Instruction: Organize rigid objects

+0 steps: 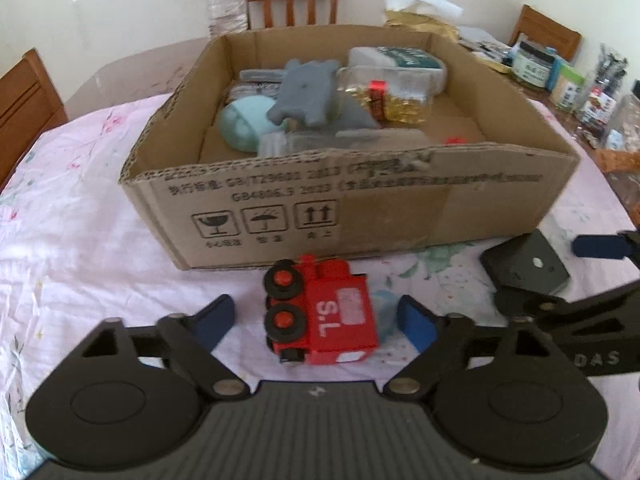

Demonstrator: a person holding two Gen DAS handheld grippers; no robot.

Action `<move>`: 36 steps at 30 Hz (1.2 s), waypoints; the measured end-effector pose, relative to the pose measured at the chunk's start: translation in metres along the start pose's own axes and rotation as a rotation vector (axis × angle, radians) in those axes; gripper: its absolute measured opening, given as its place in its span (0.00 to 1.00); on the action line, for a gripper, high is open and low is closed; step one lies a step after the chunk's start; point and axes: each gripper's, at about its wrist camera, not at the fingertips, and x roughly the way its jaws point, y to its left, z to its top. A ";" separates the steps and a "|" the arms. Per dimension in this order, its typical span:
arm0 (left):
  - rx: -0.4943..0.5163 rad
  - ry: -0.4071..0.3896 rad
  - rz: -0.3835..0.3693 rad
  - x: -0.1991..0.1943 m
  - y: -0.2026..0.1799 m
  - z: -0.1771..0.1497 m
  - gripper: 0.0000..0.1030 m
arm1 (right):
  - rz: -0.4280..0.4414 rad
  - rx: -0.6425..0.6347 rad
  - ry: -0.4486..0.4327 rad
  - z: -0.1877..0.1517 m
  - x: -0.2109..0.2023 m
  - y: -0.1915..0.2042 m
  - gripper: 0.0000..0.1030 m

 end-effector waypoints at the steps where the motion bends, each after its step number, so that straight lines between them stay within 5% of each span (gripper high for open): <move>1: 0.004 -0.003 -0.003 -0.001 -0.001 -0.001 0.74 | 0.000 0.000 -0.002 0.000 0.000 0.000 1.00; 9: -0.012 -0.034 0.011 -0.006 -0.004 -0.004 0.49 | -0.013 0.016 -0.009 -0.003 -0.002 0.002 1.00; 14: -0.013 -0.027 0.010 -0.008 0.002 -0.005 0.49 | -0.012 0.019 -0.008 -0.003 -0.003 0.007 1.00; 25: -0.014 -0.026 0.011 -0.009 0.009 -0.006 0.49 | 0.002 -0.006 -0.025 0.003 -0.008 0.018 0.72; 36: 0.004 -0.010 0.009 -0.017 0.015 -0.017 0.51 | 0.005 -0.003 0.010 -0.010 -0.020 0.016 0.73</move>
